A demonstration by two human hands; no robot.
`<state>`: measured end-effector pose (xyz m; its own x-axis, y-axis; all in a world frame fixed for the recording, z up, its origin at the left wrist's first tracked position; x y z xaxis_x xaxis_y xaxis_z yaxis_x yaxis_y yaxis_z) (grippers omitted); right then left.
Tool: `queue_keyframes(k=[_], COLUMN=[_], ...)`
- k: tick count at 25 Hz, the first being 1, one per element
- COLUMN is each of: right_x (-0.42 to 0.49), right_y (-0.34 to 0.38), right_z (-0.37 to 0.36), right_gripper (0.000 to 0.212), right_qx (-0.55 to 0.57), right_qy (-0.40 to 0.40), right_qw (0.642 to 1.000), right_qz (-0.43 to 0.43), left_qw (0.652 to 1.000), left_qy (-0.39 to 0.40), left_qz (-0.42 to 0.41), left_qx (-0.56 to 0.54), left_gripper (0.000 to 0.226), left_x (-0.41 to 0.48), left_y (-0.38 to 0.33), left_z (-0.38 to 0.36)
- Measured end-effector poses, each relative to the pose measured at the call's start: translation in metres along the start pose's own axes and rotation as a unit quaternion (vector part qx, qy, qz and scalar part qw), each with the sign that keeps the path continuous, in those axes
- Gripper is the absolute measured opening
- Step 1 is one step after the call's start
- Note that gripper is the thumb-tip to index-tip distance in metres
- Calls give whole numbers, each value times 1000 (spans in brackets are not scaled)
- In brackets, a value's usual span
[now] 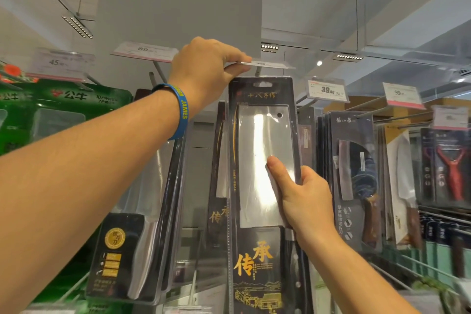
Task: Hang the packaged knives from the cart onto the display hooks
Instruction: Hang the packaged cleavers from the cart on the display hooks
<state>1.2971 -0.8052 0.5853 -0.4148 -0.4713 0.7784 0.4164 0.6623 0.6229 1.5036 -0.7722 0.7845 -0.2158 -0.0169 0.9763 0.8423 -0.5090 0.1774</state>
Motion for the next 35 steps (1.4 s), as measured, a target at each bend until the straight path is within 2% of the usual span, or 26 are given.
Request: queue_keyframes(k=[2, 5, 9, 12, 20, 24, 29, 35], right_x=[-10, -36, -18, 2, -1, -9, -1, 6], right_y=[-4, -29, -12, 4, -12, -27, -12, -3], right_z=[-11, -24, -7, 2, 3, 7, 8, -4], right_gripper=[71, 76, 67, 69, 70, 70, 72, 69], right_qx=[-31, -63, -10, 3, -12, -5, 8, 1], right_qy=[29, 68, 7, -20, -7, -11, -24, -1], right_qw=[999, 996, 1000, 999, 1000, 1000, 1000, 1000], right_qz=[17, -15, 10, 32, 10, -29, -2, 4], left_qw=[1000, 1000, 1000, 1000, 1000, 1000, 999, 1000], left_qy=[-5, -5, 1, -2, 5, 5, -14, -18], left_qz=[4, 3, 9, 14, 4, -1, 4, 1], left_qx=[-7, -13, -15, -7, -8, -14, -30, -21], left_gripper=[31, 32, 30, 29, 33, 33, 31, 31], left_x=[-1, -3, -1, 0, 2, 2, 0, -3], left_y=[0, 0, 1, 3, 2, 1, 2, -1], left_z=[1, -1, -1, 1, -1, 0, 0, -2])
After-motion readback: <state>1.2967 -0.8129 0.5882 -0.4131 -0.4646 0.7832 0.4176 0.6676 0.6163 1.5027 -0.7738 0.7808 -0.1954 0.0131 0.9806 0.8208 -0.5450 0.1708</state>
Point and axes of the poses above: each hand's wrist, its own x-axis towards the middle knuckle, its own z-axis out of the back of the hand, y = z × x, the point moved 8 cm from there along x, towards the middle knuckle, and after that the axes turned 3 degrees about x, right-handed, at the moved point
